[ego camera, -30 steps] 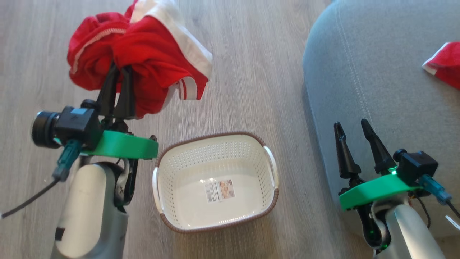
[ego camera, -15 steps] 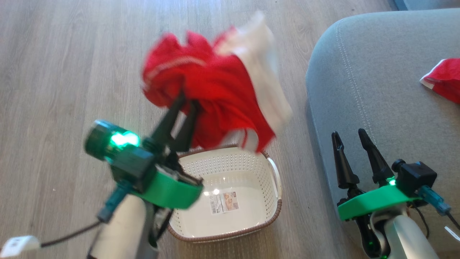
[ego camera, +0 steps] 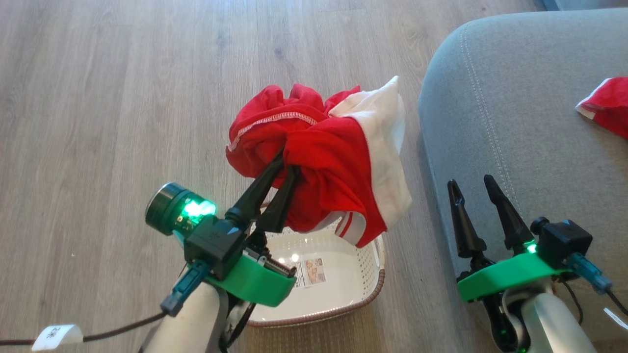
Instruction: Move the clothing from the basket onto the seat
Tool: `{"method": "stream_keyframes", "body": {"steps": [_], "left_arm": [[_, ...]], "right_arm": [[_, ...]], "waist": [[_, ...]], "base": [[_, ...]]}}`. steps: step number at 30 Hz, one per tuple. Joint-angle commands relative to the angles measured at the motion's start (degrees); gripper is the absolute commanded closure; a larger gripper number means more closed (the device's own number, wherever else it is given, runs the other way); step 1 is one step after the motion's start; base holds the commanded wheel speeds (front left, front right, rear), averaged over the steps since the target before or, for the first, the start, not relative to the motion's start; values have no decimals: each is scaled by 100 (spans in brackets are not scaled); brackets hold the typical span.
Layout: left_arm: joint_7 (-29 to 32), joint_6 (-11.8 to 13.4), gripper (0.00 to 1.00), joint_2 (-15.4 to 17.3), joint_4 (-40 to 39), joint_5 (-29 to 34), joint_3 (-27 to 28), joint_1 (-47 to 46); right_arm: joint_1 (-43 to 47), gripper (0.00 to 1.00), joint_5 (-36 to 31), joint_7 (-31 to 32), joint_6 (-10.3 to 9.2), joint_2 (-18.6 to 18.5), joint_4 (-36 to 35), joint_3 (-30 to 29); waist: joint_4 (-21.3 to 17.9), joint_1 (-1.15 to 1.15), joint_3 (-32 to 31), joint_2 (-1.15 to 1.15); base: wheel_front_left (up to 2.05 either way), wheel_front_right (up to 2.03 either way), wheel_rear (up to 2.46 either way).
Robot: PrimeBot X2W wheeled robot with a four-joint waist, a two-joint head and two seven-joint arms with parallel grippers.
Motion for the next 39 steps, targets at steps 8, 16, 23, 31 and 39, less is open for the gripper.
{"method": "stream_keyframes", "body": {"steps": [8,16,23,31,39], "left_arm": [[-27,3,100,29,-113,154,233,-248],[-27,-48,100,29,45,319,277,-284],[-27,-169,100,141,79,474,26,-368],[-27,-315,100,338,58,548,-801,-507],[-27,-359,100,386,153,438,-1303,-529]], "right_arm": [[-101,0,370,-12,-1,-364,-710,733],[-70,0,635,-12,-1,-1018,-1439,1608],[-311,0,395,-12,-1,-1531,-1693,2313],[-660,0,-32,-12,-1,-1673,-1443,2663],[-998,0,-216,-12,-1,-1772,-1117,3257]], "waist": [[-34,1,56,0],[-77,1,106,0],[-103,1,150,0],[9,1,128,0],[115,1,28,0]], "base": [[0,0,0],[0,0,0],[0,0,0],[0,0,0],[0,0,0]]}}
